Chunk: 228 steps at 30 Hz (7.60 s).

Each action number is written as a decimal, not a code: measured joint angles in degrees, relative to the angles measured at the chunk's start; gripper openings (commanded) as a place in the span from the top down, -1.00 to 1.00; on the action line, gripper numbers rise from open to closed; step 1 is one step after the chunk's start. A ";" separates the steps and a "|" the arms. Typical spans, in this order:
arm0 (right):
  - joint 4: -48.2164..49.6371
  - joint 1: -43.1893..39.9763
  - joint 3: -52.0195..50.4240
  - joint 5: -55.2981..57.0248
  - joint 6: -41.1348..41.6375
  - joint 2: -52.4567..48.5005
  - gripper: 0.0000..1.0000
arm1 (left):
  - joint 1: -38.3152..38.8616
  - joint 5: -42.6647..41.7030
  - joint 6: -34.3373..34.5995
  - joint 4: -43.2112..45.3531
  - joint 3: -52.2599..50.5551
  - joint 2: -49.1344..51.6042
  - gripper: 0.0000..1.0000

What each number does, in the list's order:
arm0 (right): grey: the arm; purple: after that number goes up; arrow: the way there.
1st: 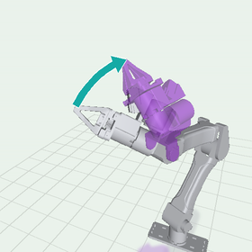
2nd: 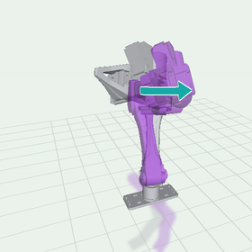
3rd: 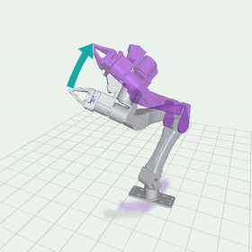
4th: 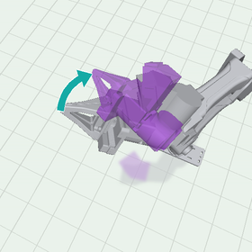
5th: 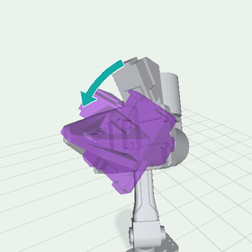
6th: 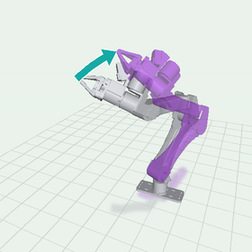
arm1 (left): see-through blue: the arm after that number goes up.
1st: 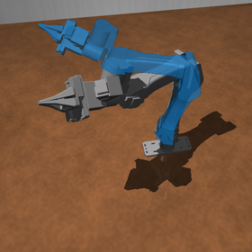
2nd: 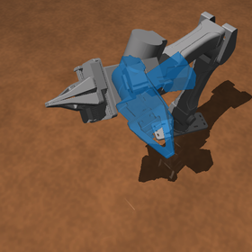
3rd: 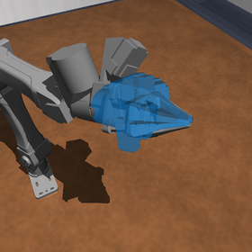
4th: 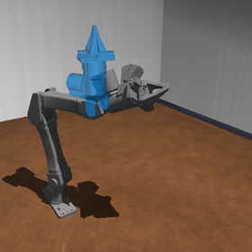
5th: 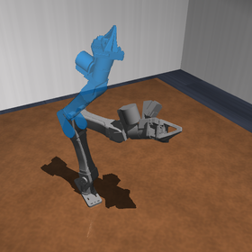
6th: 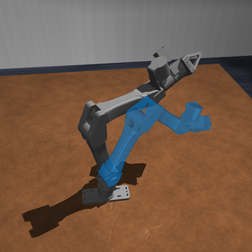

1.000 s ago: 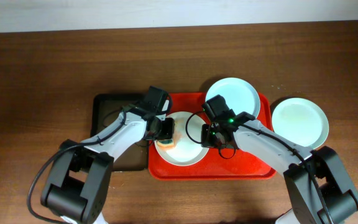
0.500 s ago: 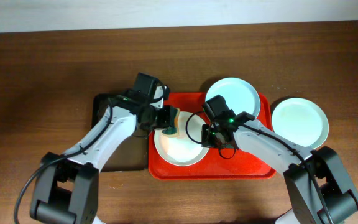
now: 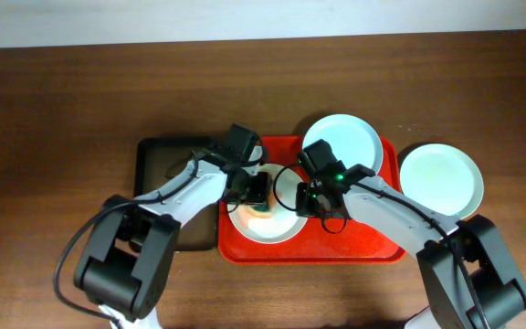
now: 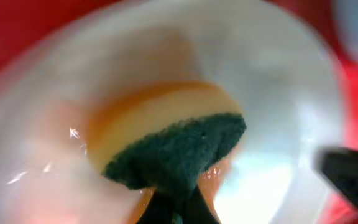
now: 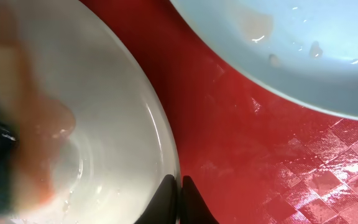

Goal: Clean dirty plates on tray and stack at the side
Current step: 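Scrub the white plate with the sponge in the left gripper, then return the sponge to the black tray and release it, then lift the cleaned white plate with the right gripper, then carry the plate right and stack it on the plate beside the tray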

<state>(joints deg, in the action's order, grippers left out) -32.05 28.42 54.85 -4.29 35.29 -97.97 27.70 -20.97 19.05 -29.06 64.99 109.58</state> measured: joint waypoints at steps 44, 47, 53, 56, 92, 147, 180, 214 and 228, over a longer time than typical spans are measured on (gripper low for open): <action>-0.11 0.00 0.00 0.15 -0.02 0.00 0.91 | -0.20 2.32 1.42 -1.46 -7.30 -6.40 1.00; -0.13 0.00 0.00 0.17 -0.02 0.00 0.91 | 0.09 -3.17 1.62 -1.99 -7.34 -6.51 1.00; -0.15 0.02 0.00 0.17 -0.04 0.00 0.91 | -4.15 2.32 1.62 -7.02 -5.55 -21.99 1.00; -0.13 0.02 0.00 0.17 -0.02 0.00 0.91 | -7.43 13.38 1.64 -14.27 -4.76 -28.24 1.00; 0.00 0.02 0.00 -0.22 -0.59 -0.13 0.62 | -25.27 29.38 3.13 -23.76 -6.34 -54.18 -0.99; 9.64 16.04 11.82 13.14 9.51 0.39 0.92 | -25.27 29.35 3.15 -23.87 -6.34 -54.21 -0.98; 34.42 28.00 36.22 50.99 -66.31 -12.50 0.92 | -25.27 29.38 3.13 -23.89 -6.34 -54.18 -0.98; 32.52 29.33 36.35 54.93 -80.65 -9.75 0.92 | -25.27 29.38 3.15 -23.89 -6.34 -54.21 -0.98; 12.28 28.59 36.65 54.64 -47.69 -9.75 0.92 | -25.27 29.35 3.15 -23.93 -6.34 -54.18 -0.98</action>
<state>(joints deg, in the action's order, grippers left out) -19.77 57.01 91.50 50.35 -12.40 -107.72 2.44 8.38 22.20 -52.99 58.65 55.40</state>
